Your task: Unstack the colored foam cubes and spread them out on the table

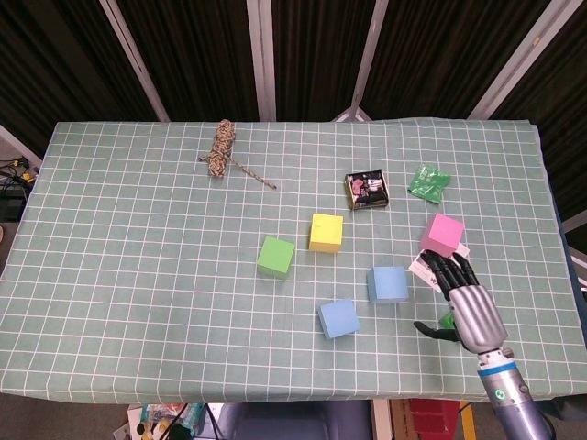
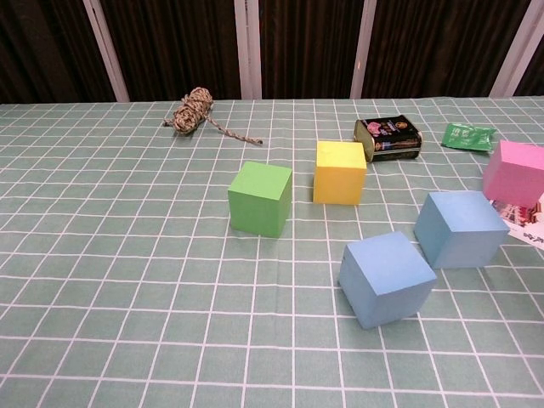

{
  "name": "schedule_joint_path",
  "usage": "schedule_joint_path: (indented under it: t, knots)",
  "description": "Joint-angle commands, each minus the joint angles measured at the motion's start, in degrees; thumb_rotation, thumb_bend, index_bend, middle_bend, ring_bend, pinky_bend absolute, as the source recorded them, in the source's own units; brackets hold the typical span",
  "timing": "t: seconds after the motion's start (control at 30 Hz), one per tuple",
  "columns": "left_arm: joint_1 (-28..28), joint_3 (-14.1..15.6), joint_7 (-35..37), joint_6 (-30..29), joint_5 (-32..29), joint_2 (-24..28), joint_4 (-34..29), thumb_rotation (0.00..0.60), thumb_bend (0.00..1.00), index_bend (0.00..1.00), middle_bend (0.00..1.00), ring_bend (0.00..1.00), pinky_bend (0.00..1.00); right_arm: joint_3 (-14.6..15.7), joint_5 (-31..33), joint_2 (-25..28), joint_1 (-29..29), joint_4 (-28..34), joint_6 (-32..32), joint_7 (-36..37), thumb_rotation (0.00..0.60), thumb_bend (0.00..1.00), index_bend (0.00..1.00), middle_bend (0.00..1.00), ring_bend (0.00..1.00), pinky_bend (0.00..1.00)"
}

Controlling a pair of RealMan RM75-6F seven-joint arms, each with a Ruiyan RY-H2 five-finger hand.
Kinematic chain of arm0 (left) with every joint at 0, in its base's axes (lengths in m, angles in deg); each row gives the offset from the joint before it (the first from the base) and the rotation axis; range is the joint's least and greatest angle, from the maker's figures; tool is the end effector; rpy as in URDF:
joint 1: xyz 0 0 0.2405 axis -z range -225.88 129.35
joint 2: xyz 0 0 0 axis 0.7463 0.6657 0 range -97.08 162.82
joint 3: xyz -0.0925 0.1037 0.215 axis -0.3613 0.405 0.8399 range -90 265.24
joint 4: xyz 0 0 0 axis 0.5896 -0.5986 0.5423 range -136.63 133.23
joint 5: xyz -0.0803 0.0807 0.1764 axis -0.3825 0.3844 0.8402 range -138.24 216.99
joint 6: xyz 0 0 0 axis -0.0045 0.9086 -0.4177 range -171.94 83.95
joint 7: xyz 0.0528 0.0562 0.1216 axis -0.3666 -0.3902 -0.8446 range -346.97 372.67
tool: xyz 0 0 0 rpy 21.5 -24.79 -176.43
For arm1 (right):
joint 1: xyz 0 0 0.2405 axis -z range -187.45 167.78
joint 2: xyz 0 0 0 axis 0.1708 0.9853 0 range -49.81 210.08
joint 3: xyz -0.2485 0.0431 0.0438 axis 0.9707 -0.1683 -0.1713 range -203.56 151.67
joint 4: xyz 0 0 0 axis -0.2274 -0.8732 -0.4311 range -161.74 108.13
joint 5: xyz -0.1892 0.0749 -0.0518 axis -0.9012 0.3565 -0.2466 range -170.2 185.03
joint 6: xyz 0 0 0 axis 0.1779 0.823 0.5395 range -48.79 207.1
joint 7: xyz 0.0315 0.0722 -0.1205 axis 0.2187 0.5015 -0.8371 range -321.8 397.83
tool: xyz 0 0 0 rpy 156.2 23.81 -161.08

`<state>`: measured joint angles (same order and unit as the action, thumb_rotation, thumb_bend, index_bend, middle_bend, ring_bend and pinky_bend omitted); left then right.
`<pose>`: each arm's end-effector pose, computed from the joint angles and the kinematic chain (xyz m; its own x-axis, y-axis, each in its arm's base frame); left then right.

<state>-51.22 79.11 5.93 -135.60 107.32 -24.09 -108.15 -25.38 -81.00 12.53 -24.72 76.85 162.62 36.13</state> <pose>-0.3212 0.1471 0.2166 0.4019 -0.1062 0.9095 0.8565 0.3950 -0.3324 -0.2301 -0.2068 0.1135 0.2057 -0.0739 0.9758 -0.9562 -0.2273 0.1844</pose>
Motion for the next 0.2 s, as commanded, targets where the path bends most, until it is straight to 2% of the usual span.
schedule_joint_path:
  t: [0.03, 0.2]
  knots:
    - [-0.04, 0.55, -1.12, -0.97, 1.36, -1.05, 0.61, 0.6, 0.17, 0.15, 0.0, 0.0, 0.0, 2.0, -5.57, -3.56, 5.5, -7.04, 8.0, -4.75, 0.6, 0.12, 0.08, 0.1, 0.12, 0.01]
    - [0.28, 1.07, -4.25, -1.2, 1.69, -2.35, 0.64, 0.6, 0.17, 0.15, 0.0, 0.0, 0.0, 3.42, -5.42, -2.95, 7.82, -8.42, 8.55, -7.86, 0.6, 0.12, 0.08, 0.06, 0.1, 0.01]
